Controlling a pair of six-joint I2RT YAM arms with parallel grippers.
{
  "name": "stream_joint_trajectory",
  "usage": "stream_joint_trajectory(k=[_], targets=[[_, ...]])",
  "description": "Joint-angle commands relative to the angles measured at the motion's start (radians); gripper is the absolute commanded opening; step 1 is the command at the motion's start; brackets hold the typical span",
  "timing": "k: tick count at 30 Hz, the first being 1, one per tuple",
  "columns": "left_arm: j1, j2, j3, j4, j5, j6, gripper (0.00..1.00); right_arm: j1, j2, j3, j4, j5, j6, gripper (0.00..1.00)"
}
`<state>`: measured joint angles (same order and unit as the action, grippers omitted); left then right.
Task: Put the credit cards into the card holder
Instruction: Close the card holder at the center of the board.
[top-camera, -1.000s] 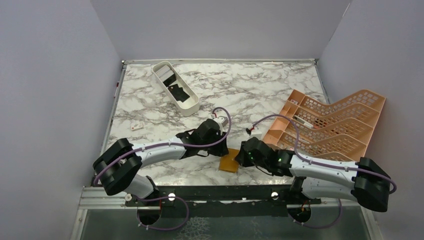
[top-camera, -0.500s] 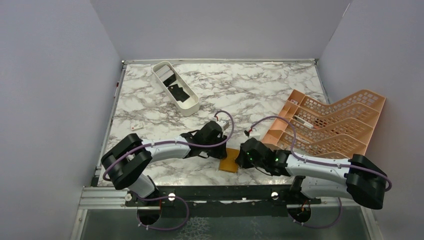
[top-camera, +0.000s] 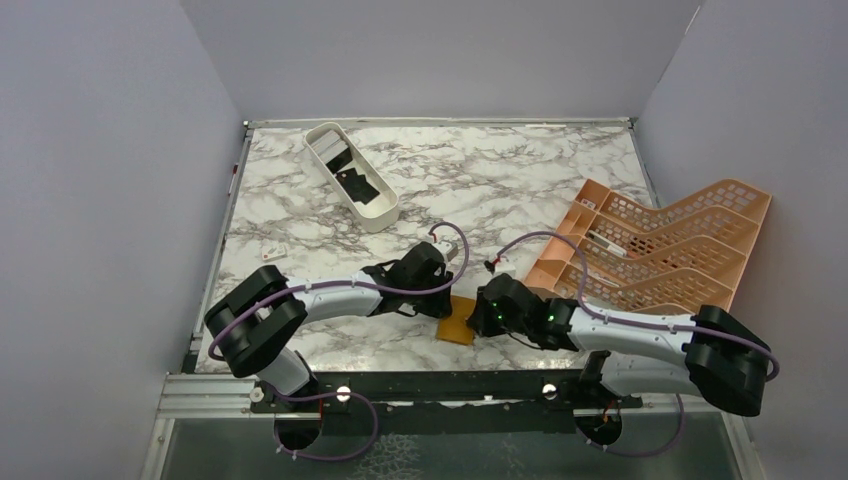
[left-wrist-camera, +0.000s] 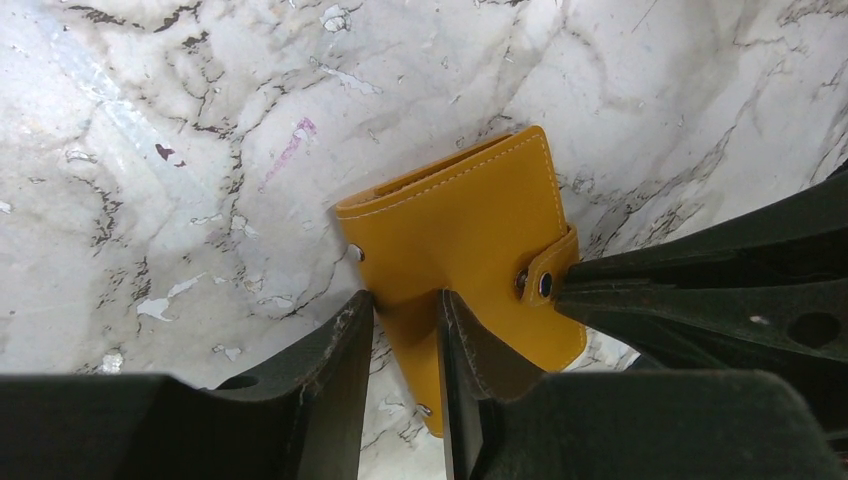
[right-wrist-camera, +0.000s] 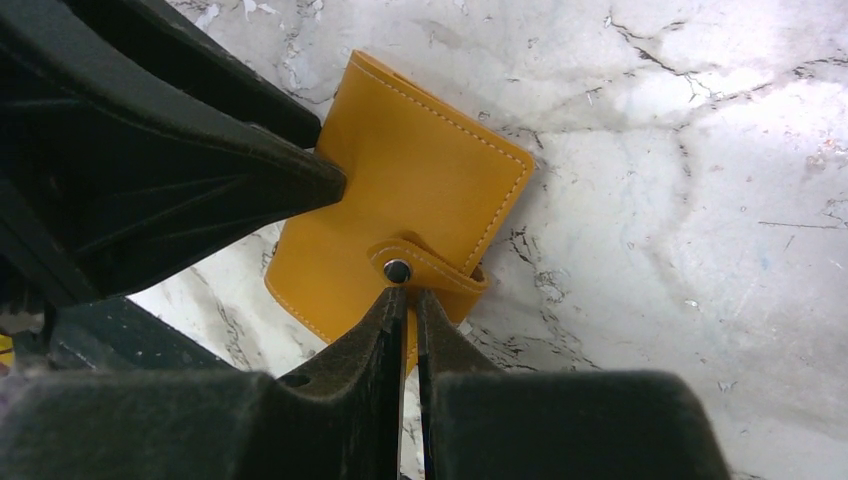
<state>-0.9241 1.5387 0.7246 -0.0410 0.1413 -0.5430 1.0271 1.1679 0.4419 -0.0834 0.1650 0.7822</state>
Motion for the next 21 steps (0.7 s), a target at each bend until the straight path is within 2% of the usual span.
stream_joint_trajectory(k=[1, 21], targets=[[0.001, 0.024, 0.012, -0.023, -0.039, 0.03, 0.32, -0.006, -0.048, 0.018, -0.027, -0.004, -0.021, 0.13], [0.001, 0.032, 0.018, -0.013, -0.016, 0.026, 0.32, -0.036, 0.088, 0.052, 0.074, -0.083, -0.044, 0.13]])
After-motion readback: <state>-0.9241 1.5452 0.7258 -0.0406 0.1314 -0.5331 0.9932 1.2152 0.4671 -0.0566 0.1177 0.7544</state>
